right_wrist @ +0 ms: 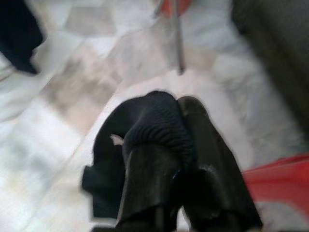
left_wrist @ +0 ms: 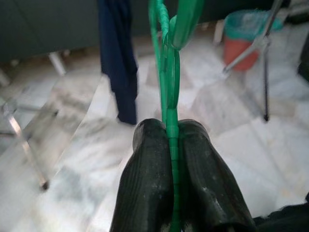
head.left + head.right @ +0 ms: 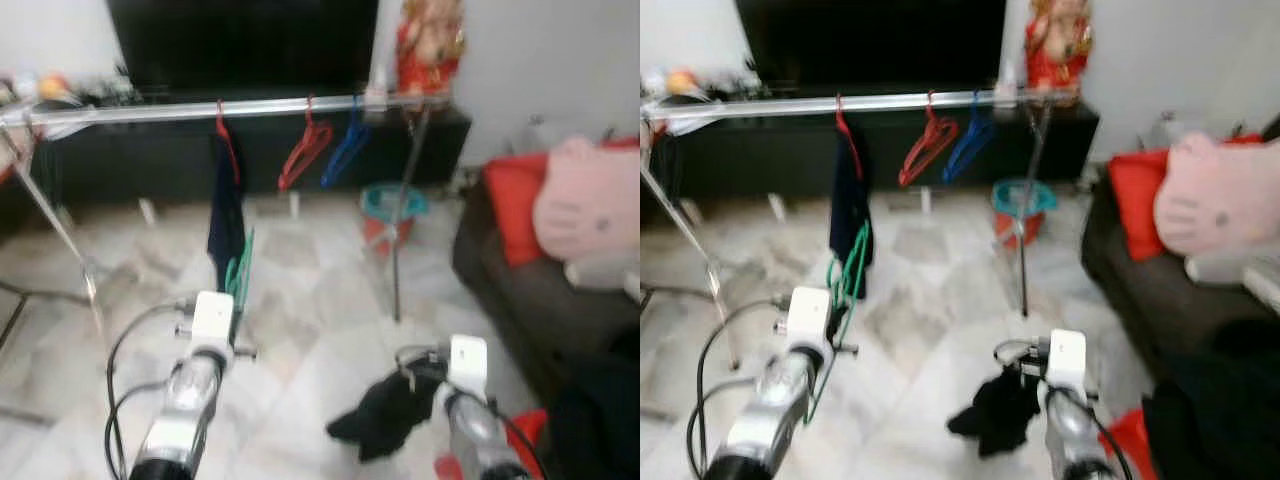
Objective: Hang hanger
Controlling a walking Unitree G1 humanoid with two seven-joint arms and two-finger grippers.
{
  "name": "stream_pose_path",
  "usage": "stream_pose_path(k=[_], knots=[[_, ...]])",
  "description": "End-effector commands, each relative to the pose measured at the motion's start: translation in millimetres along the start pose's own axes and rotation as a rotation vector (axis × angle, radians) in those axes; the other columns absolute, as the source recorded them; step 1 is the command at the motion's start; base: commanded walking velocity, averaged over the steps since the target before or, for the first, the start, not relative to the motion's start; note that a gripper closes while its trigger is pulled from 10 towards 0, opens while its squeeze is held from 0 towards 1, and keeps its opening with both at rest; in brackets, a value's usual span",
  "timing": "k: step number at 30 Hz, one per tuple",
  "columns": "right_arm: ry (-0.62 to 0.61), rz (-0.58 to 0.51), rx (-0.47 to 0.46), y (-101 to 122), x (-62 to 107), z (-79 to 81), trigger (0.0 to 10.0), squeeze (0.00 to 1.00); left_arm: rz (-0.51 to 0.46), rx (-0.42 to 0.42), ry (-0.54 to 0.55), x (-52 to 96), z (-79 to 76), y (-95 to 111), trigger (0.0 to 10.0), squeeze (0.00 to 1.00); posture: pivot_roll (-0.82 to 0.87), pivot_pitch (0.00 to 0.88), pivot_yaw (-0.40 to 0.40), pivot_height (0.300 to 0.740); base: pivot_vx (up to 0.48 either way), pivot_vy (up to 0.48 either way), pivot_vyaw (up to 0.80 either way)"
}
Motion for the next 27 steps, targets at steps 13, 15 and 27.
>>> stream_pose_path(k=[13,15,27], knots=[[0.008,-0.045,0.002,8.8,-1.3,3.6,10.0,0.0,-0.008,0.003,-0.023,-2.7,-5.2,3.8,10.0,0.0,0.08,0.0,-0.012,0.74,0.0,0.139,0.0],[0.008,-0.045,0.004,8.5,-1.2,3.7,10.0,0.0,-0.009,0.002,-0.024,-2.8,-5.5,3.9,10.0,0.0,0.08,0.0,-0.012,0.74,0.0,0.469,0.0],[0.007,-0.044,-0.002,7.5,-0.8,5.7,10.0,0.0,-0.019,-0.01,-0.029,-4.2,-4.2,7.2,10.0,0.0,0.09,0.0,0.0,0.74,0.0,0.379,0.0]])
Point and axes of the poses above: a point about 5 cm out from each wrist's last joint towards the gripper, its own x axis pointing back from the gripper into the wrist, its own y axis along the axis of the wrist's last joint, z = x × y, the point moved 2 cm from there along -x, pointing out of the wrist towards the gripper
